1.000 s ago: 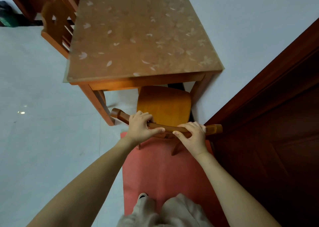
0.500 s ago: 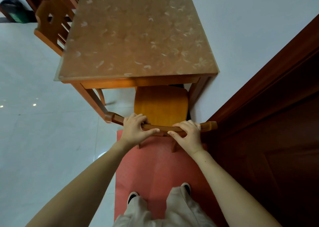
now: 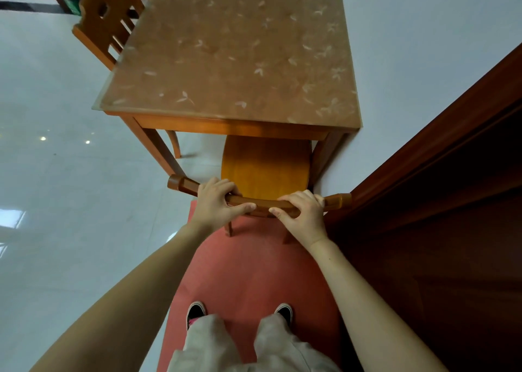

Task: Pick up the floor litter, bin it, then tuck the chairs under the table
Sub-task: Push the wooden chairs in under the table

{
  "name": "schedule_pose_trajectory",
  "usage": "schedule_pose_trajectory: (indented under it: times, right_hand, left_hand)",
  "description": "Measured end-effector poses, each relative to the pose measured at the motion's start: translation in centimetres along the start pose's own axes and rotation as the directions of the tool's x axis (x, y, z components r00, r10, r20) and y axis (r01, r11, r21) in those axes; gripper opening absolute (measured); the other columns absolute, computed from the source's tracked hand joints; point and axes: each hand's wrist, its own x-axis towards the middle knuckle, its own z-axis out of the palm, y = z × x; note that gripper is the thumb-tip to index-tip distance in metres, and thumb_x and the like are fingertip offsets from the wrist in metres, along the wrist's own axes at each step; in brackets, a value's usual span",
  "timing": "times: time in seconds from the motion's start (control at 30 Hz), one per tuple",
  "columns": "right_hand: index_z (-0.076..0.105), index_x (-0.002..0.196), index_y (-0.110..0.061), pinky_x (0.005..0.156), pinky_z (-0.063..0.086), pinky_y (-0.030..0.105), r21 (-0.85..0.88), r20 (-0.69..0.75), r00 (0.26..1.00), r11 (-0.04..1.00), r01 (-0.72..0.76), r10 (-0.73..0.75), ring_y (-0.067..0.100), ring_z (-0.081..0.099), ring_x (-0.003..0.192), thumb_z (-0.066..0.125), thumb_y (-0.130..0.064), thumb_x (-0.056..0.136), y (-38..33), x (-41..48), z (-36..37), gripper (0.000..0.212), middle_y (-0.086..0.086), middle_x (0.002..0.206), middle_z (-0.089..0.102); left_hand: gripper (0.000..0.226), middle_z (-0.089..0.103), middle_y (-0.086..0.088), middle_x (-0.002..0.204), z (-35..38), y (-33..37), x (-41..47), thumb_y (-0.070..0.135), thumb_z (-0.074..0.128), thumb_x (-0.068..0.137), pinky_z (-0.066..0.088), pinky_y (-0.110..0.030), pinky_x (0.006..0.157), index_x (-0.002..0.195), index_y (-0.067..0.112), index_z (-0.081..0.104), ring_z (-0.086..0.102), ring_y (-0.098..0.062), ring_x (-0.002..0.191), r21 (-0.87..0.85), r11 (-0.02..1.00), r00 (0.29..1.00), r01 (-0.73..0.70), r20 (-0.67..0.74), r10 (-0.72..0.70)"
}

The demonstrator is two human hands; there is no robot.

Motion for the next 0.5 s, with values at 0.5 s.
schedule_pose_trajectory:
  times: [0.5]
  right_hand:
    - [0.074, 0.097, -0.024, 0.093, 0.034, 0.034, -0.119, 0.092, 0.990, 0.986, 0.120, -0.109, 0.014, 0.060, 0.091, 0.054, -0.062, 0.084, 2.0, 1.3, -3.0, 0.045, -0.011, 0.092, 0.070]
  left_hand:
    - [0.049, 0.051, 0.016, 0.074, 1.0, 2.0, 0.2, 0.081, 0.050, 0.073, 0.034, -0.034, 0.082, 0.075, 0.032, 0.059, 0.042, -0.007, 0.080, 0.104, 0.994, 0.999, -0.012, 0.034, 0.009]
